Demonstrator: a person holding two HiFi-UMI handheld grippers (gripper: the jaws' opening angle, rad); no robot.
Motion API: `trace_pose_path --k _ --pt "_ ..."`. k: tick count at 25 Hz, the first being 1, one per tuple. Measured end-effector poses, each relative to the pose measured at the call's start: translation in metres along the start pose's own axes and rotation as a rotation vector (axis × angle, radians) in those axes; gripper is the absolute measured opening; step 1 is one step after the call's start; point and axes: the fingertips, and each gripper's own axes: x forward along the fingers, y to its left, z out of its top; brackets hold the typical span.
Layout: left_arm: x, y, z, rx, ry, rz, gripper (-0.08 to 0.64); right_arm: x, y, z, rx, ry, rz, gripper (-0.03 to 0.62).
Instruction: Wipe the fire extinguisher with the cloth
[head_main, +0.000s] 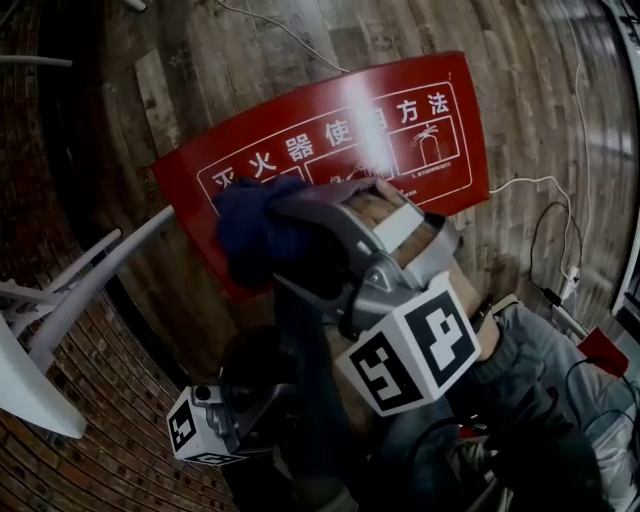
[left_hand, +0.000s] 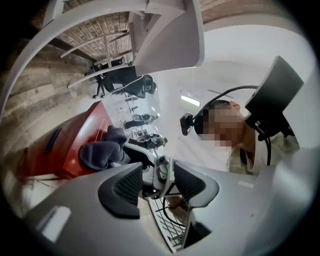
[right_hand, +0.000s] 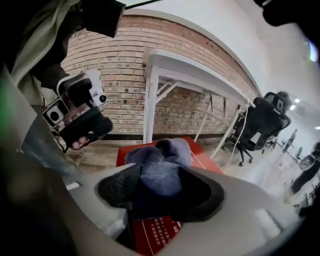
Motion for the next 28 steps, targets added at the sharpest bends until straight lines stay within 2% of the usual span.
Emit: trace_pose_path --k 2,3,6,9,11,12,13,15,18,21,25,28 --pt "-0.002 -0.003 -0.005 0.005 0.015 -0.001 0.183 0.001 -0.002 0.002 -0.020 0.030 0.001 0.182" --pt "-0.002 -0.001 -0.005 0.022 0.018 0.022 0.183 0.000 -0.003 0.003 -0.015 0.038 -0.002 0.161" --pt "-0.004 0.012 0.000 0.091 0.024 0.127 0.181 -0.012 -0.014 -0.002 0.100 0.036 -0.008 0.126" --pt "-0.005 0.017 0.007 0.126 0.045 0.170 0.181 -0.026 -0.070 -0.012 0.121 0.027 -0.101 0.123" --pt "-0.002 0.016 0.014 0.126 0.051 0.155 0.181 -0.034 -0.118 -0.033 0.190 0.090 -0.157 0.123" --pt "-0.001 0.015 0.017 0.119 0.049 0.144 0.181 -0.036 -0.137 -0.046 0.243 0.143 -0.142 0.121" --pt "0.000 0.014 0.019 0.112 0.047 0.133 0.181 -0.037 -0.151 -0.056 0.282 0.200 -0.090 0.121" --pt "0.002 0.014 0.023 0.099 0.039 0.113 0.181 -0.032 -0.169 -0.070 0.306 0.288 0.074 0.120" --pt "0.007 0.015 0.030 0.060 0.023 0.078 0.181 -0.007 -0.182 -0.072 0.344 0.355 0.267 0.118" --pt "0.005 0.020 0.035 0.050 0.023 0.081 0.181 0.035 -0.176 -0.060 0.399 0.388 0.408 0.115" --pt "-0.003 0.027 0.042 0.054 0.015 0.100 0.181 0.104 -0.144 -0.040 0.474 0.409 0.588 0.114" --pt "-0.007 0.029 0.044 0.046 0.005 0.104 0.181 0.137 -0.126 -0.049 0.501 0.493 0.668 0.114"
